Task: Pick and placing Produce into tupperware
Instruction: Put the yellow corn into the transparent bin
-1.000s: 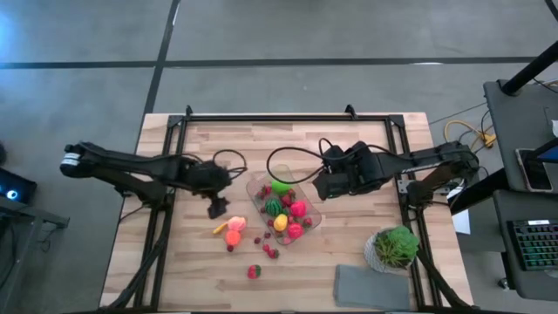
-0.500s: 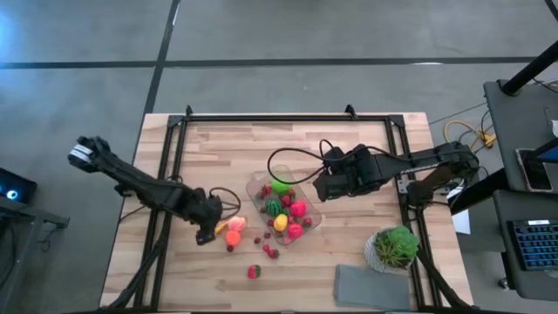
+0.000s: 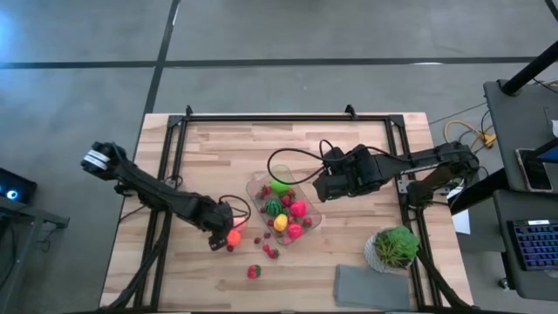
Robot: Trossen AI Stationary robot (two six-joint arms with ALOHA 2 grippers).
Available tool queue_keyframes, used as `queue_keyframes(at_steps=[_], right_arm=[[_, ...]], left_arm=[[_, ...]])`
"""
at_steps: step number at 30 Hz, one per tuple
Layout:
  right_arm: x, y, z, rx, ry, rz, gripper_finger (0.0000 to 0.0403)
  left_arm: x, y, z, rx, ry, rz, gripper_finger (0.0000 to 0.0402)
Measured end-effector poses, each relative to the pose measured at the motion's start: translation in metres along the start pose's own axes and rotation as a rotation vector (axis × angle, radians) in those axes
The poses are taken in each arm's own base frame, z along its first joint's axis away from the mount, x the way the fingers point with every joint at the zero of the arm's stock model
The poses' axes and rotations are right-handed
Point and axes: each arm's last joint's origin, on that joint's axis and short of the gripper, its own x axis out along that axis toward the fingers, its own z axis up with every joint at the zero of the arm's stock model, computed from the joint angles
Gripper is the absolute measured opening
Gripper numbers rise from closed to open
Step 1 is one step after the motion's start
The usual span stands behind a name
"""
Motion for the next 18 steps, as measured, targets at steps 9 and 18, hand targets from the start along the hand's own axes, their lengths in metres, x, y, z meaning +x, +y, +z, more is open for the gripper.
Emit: queue_keyframes(at_steps=[9,18], right_arm=[[0.0,0.0,0.0,0.001,-0.008,-0.002,0.0249],[0.003,0.002,-0.002,0.002,-0.01,0.0,0.0245]], left_arm=[[0.02,0.0,-0.001,-0.002,0.062,0.074,0.0276],[0.024,-0.001,0.0,-0.003,0.075,0.091,0.0229]])
